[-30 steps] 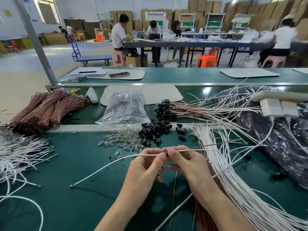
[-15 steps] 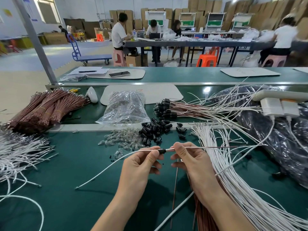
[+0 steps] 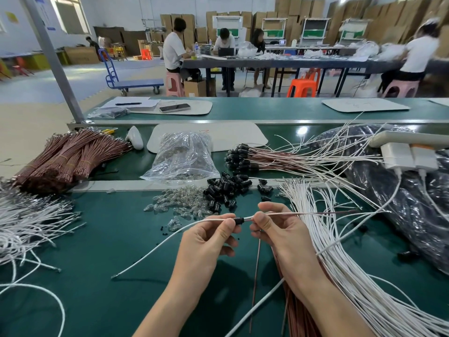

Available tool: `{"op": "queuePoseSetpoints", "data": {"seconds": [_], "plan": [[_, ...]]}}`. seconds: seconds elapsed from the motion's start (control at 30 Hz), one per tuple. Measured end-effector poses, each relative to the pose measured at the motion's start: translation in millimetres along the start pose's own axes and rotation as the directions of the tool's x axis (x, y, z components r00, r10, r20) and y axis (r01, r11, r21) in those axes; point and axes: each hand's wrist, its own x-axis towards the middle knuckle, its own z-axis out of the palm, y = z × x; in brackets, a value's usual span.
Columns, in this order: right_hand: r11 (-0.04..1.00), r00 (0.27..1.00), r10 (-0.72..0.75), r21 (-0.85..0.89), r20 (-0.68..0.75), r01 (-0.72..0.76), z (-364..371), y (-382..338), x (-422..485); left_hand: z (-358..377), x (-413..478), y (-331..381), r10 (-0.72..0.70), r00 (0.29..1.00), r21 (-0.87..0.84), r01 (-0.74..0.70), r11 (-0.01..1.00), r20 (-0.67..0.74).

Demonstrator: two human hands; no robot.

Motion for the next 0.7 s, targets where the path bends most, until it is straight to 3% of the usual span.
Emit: {"op": "queuePoseSetpoints", "data": {"seconds": [0.2, 0.53, 0.7], "plan": [[0.994, 1.000, 0.003, -0.106, 0.026, 0.000, 2.4, 3.3, -1.4, 4.8, -4.3, -1.1, 0.001, 0.999, 0.019, -0.001, 1.000, 0.035], [0.996, 0.998, 0.039, -0.083, 0.041, -0.036, 4.4, 0.5, -2.5, 3.2, -1.4, 0.1, 0.033, 0.999, 0.028, -0.032, 0.999, -0.031], [0.996, 1.000, 0.025, -0.083, -0.019, -0.026, -0.3, -2.6, 0.2, 2.6, -0.7, 2.5, 0.039, 0.998, 0.003, -0.039, 0.999, -0.054]]}}
